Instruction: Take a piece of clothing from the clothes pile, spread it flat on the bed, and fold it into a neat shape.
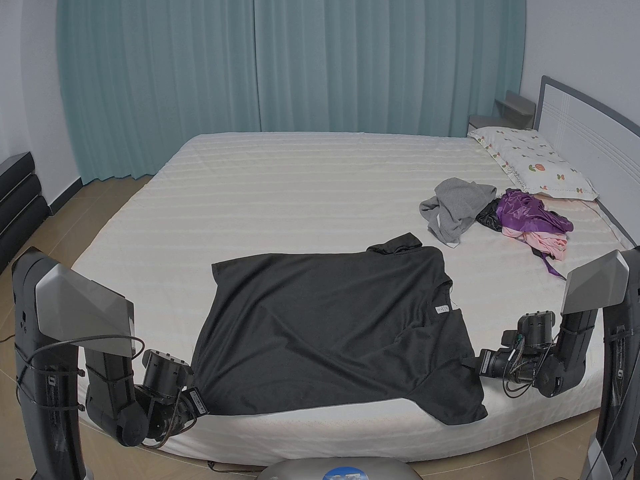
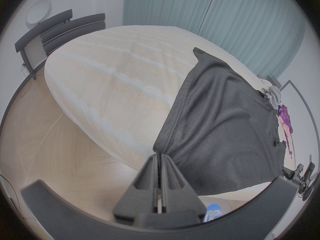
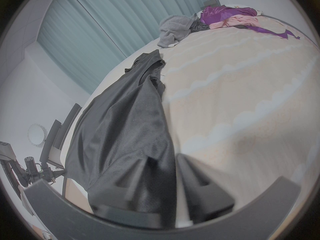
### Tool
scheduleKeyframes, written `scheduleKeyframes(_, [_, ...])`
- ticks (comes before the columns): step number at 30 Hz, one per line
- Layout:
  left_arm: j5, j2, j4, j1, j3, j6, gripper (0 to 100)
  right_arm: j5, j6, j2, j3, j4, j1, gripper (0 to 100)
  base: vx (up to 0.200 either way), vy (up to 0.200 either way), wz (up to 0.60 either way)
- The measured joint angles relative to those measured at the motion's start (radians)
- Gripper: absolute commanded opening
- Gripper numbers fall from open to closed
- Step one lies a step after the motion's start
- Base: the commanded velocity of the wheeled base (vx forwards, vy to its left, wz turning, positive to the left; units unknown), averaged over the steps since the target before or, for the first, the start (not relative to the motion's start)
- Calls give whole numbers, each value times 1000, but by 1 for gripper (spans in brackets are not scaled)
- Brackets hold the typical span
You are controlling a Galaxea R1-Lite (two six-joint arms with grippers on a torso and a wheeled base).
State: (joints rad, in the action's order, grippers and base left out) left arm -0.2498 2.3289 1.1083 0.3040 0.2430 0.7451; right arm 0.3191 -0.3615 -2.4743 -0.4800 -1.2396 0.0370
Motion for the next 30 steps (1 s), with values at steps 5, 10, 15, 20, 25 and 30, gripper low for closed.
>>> scheduleKeyframes(5, [0,0,0,-2,0,0,0,-2,-10,14,16,1,-9,0,0,0,0])
scheduleKeyframes(10, [0,0,0,-5,0,-1,0,4,-27,42,66,-9,-28,0,0,0,0])
scheduleKeyframes(15, [0,0,0,-8,0,-3,0,18,-25,73,121,-14,-44,0,0,0,0])
scheduleKeyframes(20, [-1,-1,1,-12,-3,-7,0,43,-16,109,234,-50,-54,0,0,0,0])
scheduleKeyframes(25, [-2,-3,1,-14,-8,-10,0,49,17,126,330,-102,-57,0,0,0,0])
scheduleKeyframes(30, [-3,-5,0,-15,-11,-11,0,50,81,129,406,-147,-50,0,0,0,0])
